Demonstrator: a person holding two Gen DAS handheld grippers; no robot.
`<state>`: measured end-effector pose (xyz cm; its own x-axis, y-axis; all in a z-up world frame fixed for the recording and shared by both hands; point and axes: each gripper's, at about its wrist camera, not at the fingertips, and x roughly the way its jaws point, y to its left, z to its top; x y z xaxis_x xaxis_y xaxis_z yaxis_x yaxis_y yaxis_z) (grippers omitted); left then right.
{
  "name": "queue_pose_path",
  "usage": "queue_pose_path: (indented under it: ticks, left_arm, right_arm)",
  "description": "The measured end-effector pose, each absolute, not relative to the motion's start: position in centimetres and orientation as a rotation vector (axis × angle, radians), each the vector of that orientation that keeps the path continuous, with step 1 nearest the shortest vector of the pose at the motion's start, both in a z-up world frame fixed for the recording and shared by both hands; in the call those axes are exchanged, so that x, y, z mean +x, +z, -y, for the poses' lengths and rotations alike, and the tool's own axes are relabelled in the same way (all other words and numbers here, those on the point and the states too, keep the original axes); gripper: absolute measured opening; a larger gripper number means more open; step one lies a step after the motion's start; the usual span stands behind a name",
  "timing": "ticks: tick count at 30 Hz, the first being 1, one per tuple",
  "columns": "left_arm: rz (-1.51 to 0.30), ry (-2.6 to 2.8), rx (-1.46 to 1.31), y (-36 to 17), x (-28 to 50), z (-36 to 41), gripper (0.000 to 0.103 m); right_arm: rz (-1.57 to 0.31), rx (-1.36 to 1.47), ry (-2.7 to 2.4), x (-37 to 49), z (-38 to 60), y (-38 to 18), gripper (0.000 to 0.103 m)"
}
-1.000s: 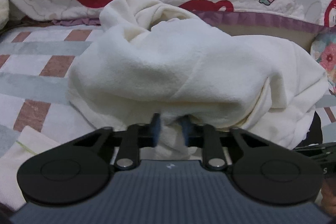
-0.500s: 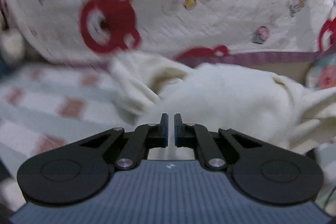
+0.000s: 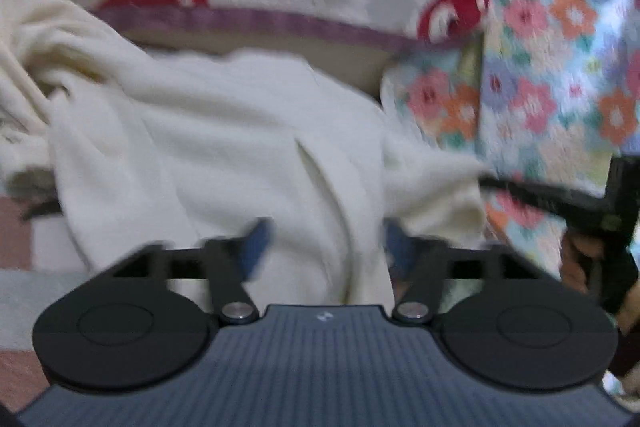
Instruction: Fold clothes
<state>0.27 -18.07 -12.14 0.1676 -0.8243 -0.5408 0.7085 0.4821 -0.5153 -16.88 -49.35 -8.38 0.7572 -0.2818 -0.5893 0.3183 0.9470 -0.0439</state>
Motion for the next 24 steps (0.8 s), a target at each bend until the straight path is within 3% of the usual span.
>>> queue_pose_path:
  ticks: [7, 12, 13, 14, 16, 18, 24]
  left_arm:
    - [-0.954, -1.075, -0.043, -13.6, -0.9, 20.6, 0.085]
    - [-0.975, -1.025, -0.074, -14.6, 0.1, 20.6, 0.085]
    - [-0.973, -1.0, -0.071, -14.7, 0.3, 20.8, 0.086]
    - [-0.973, -0.977, -0.059, -14.9, 0.5, 21.2, 0.091]
    - [-0.98, -0.967, -0.049, -15.3, 0.9, 22.2, 0.091]
    - [-0.989, -0.969, -0.042, -15.7, 1.0, 22.9, 0.092]
    - [-1.019, -0.974, -0.007, -16.3, 0.8, 23.8, 0.097]
  right_arm:
    - [-0.696, -0.115, -0.543, -16.9, 50.0, -10.8, 0.0]
    - [-0.678, 0.126, -0.353, -18.8, 50.7, -12.2, 0.002]
    - [-0.682, 0.162, -0.323, -19.0, 50.7, -12.6, 0.011]
    - [-0.714, 0.165, -0.318, -18.4, 50.5, -13.2, 0.014]
    - [-0.746, 0.198, -0.291, -17.6, 50.0, -13.9, 0.046]
    - [-0.754, 0.224, -0.269, -17.2, 49.5, -14.3, 0.058]
    - [-0.787, 0.237, -0.196, -17.4, 48.6, -15.2, 0.059]
